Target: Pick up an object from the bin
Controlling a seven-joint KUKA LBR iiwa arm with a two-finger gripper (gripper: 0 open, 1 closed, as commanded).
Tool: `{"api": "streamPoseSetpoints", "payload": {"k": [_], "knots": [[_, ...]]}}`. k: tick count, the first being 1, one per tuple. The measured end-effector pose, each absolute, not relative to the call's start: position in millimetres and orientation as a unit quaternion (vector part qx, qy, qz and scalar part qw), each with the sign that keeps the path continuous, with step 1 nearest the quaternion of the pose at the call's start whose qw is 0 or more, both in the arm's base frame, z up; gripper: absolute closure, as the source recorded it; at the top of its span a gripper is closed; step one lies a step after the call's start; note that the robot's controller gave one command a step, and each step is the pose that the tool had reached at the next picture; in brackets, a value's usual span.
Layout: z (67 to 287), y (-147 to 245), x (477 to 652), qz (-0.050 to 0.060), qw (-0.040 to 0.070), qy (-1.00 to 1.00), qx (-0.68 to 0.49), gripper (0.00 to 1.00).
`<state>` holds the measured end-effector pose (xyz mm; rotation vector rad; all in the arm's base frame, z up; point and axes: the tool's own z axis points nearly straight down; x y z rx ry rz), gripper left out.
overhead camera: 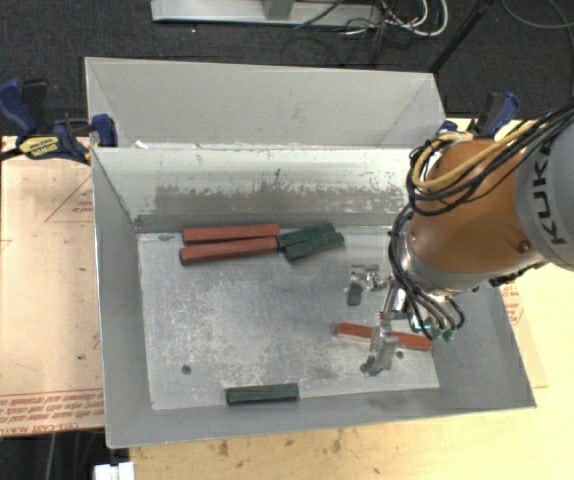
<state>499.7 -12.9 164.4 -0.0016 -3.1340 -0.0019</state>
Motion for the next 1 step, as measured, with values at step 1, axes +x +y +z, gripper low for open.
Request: {"api": "streamPoseSetpoints", "payload": {"k": [1], "knots": [[168.1,-12.9,501.6,0.0,0.0,-1.0,0.0,0.0]]}}
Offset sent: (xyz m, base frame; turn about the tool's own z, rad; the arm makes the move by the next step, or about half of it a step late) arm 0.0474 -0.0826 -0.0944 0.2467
